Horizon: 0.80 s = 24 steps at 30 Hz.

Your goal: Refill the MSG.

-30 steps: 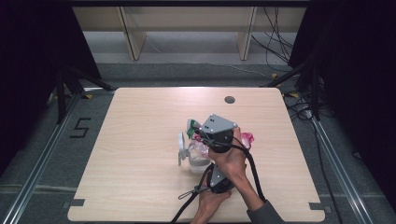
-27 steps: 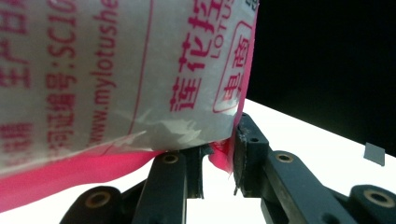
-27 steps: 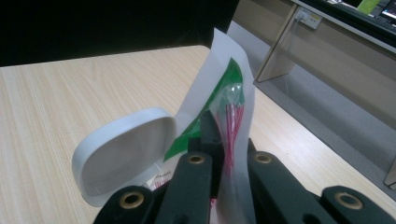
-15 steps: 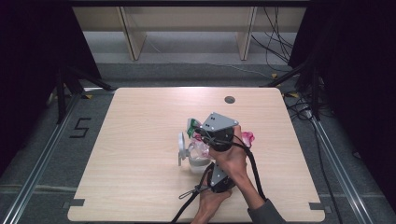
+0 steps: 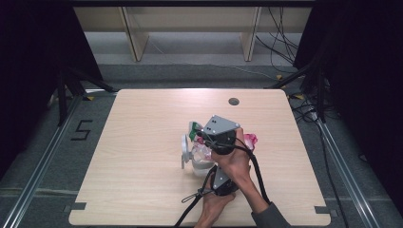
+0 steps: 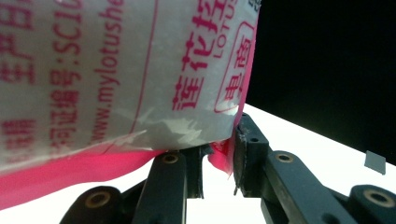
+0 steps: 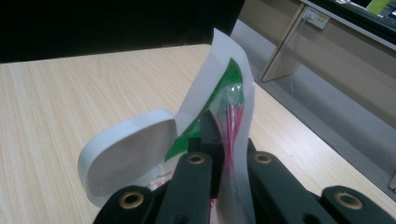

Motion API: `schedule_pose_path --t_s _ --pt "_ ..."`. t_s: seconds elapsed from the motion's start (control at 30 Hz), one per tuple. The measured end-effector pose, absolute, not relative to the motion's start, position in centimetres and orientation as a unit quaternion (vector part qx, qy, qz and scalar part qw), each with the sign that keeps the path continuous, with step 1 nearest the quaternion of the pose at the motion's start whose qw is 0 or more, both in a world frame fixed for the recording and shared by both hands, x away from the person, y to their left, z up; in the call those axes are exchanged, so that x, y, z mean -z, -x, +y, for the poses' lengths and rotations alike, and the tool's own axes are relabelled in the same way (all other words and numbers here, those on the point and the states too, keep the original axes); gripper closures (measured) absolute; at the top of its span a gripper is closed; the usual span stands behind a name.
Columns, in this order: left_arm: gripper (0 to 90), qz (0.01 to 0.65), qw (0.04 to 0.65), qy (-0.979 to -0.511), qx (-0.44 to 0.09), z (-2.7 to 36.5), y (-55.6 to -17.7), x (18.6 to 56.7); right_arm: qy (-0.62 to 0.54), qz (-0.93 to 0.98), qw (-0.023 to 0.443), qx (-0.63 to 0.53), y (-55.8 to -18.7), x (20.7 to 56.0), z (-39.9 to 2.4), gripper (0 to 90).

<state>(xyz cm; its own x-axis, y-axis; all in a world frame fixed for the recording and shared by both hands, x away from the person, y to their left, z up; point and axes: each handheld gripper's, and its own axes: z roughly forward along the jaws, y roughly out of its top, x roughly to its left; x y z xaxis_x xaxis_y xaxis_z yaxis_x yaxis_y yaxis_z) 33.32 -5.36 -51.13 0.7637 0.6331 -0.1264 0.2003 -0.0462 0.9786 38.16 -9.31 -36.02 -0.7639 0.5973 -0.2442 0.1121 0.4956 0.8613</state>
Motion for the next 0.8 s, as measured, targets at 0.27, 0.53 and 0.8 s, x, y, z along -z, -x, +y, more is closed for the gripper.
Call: schedule_pose_path --t_s 0.27,0.53,0.8 --pt "75.3 0.296 0.625 -0.702 -0.17 -5.41 -33.37 51.15 -0.207 0.826 0.269 -0.449 -38.17 35.99 -9.23 90.0" --pt "75.3 0.295 0.626 -0.701 -0.169 -5.26 -33.28 51.02 -0.203 0.828 0.269 -0.448 -37.9 35.82 -9.1 90.0" --pt "75.2 0.297 0.626 -0.701 -0.168 -5.36 -33.34 51.17 -0.201 0.829 0.267 -0.449 -38.18 36.03 -9.22 90.0"
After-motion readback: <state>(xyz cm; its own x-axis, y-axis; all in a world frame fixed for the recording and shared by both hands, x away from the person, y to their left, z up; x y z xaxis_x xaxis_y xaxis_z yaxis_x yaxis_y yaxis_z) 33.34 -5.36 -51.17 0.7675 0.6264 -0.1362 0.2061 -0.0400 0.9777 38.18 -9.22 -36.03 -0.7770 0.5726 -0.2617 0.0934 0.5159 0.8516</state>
